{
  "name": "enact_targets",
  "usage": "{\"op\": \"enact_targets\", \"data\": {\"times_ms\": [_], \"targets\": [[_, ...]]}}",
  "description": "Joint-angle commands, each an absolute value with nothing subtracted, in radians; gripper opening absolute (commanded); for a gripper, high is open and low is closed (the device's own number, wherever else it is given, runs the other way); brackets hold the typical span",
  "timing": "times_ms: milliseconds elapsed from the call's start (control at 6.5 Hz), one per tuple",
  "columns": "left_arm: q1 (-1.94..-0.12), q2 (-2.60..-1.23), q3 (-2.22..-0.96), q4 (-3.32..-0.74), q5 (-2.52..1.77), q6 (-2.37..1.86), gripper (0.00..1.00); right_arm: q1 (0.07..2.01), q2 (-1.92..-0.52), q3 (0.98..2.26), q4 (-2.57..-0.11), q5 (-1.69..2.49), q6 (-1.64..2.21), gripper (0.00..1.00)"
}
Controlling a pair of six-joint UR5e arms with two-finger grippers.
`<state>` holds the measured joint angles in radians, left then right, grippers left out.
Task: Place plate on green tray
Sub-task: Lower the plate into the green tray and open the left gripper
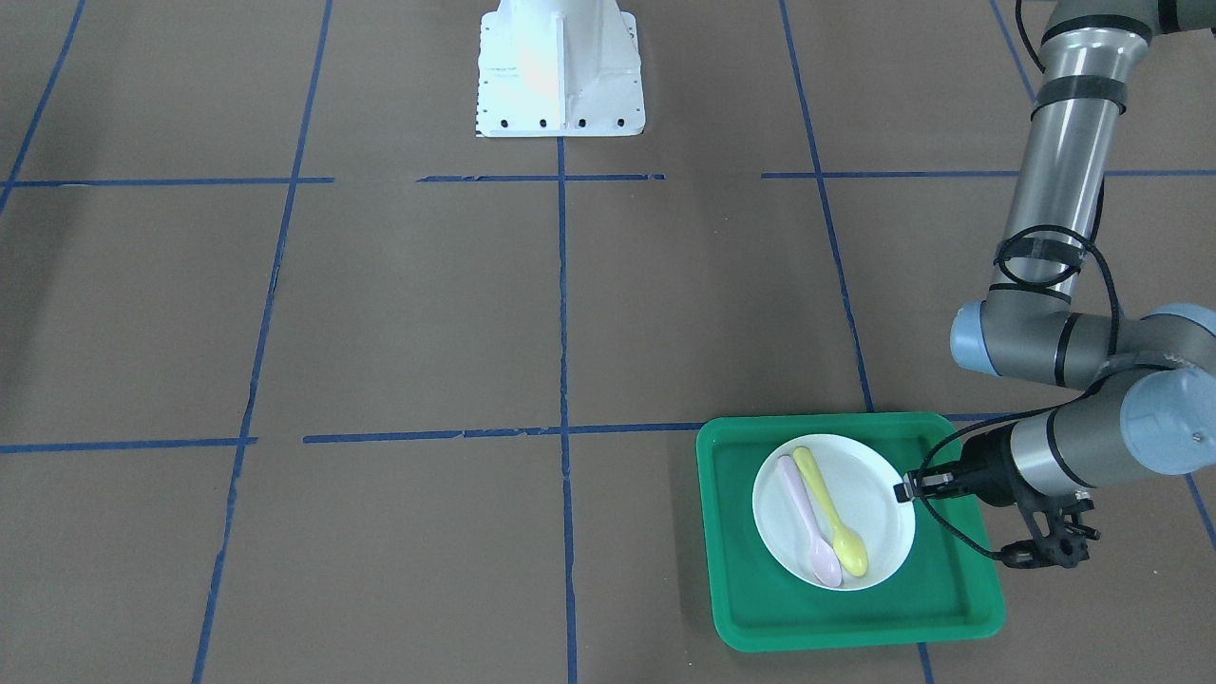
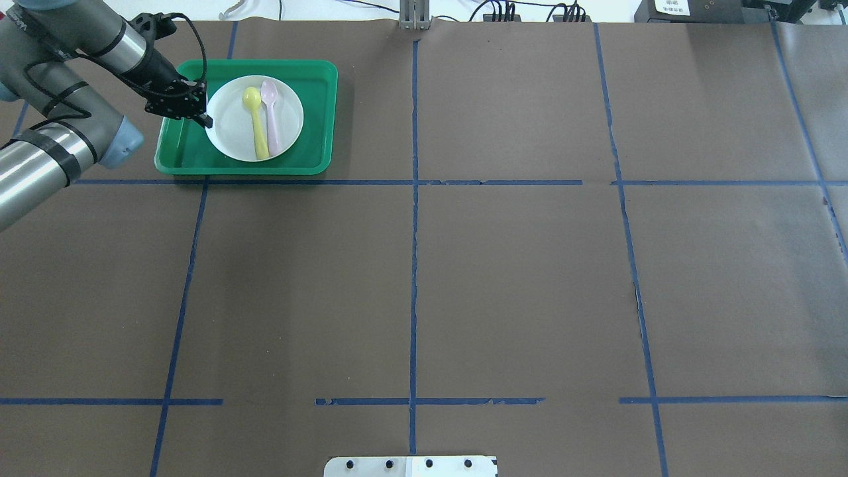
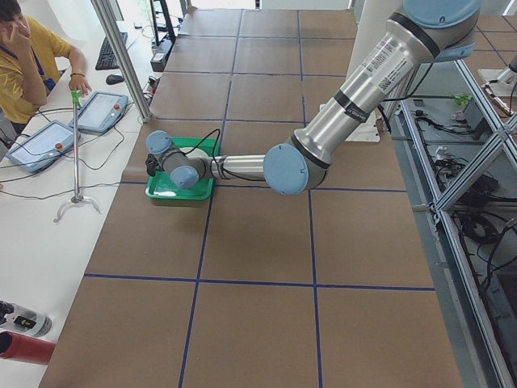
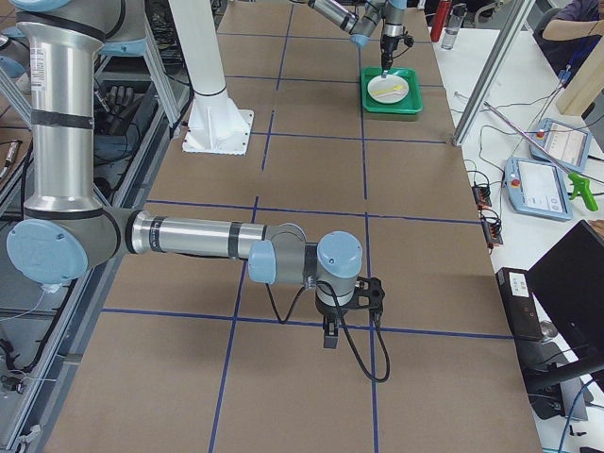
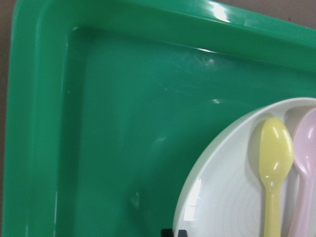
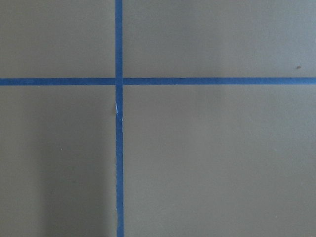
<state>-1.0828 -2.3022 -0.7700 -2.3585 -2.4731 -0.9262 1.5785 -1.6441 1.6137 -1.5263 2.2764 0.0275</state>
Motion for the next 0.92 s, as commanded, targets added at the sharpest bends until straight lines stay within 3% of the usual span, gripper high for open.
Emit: {"op": "enact_targets", "data": {"times_ms": [0, 154, 308, 615, 769], "targets": [[-1.101, -2.301, -0.761, -2.341, -2.464, -0.9, 0.0, 1.578, -1.643, 1.614, -1.526, 2.276, 0.028, 1.0], [-1.101, -2.301, -0.761, -2.341, -2.464, -0.902, 0.0, 1.578, -1.644, 1.614, -1.526, 2.276, 0.028, 1.0], [-1.103, -2.301, -0.761, -2.341, -2.465, -0.902, 0.99, 1.578, -1.644, 1.614, -1.526, 2.276, 0.028, 1.0], [-1.156, -2.295, -0.758, -2.298, -2.483, -0.893, 1.0, 1.578, -1.644, 1.614, -1.526, 2.276, 0.028, 1.0], [-1.237, -2.228, -0.768, -2.248, -2.537, -0.741, 1.0, 1.578, -1.643, 1.614, -1.526, 2.276, 0.028, 1.0]]}}
